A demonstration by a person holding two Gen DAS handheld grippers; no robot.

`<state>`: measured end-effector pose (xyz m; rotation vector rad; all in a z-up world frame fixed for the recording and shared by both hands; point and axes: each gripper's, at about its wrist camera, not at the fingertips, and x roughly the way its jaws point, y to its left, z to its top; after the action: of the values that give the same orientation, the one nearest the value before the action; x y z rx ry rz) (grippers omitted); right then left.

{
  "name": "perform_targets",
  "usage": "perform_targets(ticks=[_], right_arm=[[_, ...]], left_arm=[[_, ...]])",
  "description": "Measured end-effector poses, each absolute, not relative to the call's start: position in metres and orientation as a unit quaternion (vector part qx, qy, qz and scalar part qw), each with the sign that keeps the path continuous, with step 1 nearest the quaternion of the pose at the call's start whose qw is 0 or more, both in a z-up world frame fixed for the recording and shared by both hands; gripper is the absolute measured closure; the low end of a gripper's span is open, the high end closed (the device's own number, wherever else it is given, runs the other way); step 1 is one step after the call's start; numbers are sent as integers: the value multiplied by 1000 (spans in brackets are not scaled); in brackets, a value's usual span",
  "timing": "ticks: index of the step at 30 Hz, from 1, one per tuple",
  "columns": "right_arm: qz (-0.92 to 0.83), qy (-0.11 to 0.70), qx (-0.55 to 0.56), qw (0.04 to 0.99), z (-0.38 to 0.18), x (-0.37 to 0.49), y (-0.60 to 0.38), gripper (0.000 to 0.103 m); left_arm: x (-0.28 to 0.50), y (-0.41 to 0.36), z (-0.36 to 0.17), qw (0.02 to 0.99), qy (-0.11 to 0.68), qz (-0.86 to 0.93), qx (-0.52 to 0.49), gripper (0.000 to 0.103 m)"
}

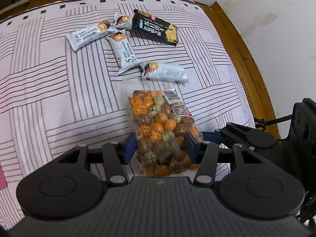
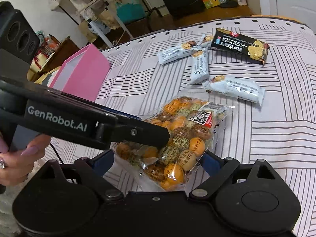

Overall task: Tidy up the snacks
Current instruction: 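Lift the second nuts bag with the left tool and carry it over the box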

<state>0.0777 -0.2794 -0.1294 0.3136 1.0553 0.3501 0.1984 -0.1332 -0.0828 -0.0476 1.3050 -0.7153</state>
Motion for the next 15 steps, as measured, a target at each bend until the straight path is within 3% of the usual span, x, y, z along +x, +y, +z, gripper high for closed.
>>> perform_targets(ticks=[15], right_arm=[[187, 489, 100, 846, -100, 35, -223, 8]], left_arm=[[139, -83, -49, 768, 564, -302, -26, 53]])
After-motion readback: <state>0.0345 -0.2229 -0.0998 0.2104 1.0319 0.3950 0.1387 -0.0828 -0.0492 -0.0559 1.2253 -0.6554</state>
